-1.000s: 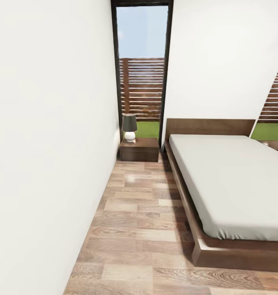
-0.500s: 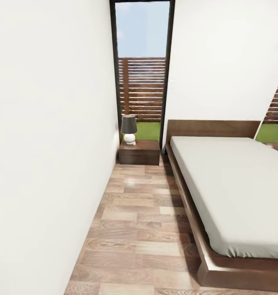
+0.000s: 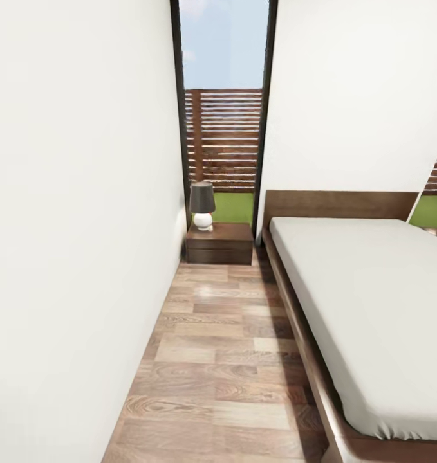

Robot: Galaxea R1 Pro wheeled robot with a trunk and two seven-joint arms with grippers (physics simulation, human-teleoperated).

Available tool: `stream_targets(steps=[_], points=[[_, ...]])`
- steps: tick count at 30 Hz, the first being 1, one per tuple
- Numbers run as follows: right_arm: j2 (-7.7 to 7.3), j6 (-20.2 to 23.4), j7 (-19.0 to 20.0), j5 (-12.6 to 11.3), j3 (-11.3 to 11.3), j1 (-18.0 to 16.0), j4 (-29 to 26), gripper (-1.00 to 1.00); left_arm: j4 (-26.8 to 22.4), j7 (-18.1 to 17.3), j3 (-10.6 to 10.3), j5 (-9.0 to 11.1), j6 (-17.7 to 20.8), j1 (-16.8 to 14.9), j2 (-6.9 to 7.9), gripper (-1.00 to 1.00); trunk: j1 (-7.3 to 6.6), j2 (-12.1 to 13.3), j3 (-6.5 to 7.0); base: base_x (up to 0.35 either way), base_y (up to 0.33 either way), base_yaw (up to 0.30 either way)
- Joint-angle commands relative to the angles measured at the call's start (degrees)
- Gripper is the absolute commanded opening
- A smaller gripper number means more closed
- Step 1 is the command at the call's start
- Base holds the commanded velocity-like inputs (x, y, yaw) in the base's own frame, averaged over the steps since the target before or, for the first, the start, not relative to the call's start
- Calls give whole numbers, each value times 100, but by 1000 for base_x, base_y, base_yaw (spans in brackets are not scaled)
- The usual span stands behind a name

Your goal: In the bedroom, move the book from the bed onto either nightstand, and place the two sandals side by side next to the bed.

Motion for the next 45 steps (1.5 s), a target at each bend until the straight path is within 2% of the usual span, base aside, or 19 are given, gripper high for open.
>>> stream_targets(steps=[1,8,22,45], points=[[2,-12,9,-4,-14,-1,-2,100,3,2,1,8,-18,-3,-1,100,3,-2,-5,328,0,0],[2,-12,9,-4,-20,-1,-2,100,3,2,1,8,-18,-3,-1,100,3,-2,-5,287,0,-15],[2,-11,9,-4,-22,-1,-2,100,3,2,1,8,-18,-3,-2,100,3,-2,-5,66,0,-85],[2,-14,9,-4,-21,-1,-2,100,2,2,1,8,-18,-3,-2,100,3,-2,-5,317,0,-1]])
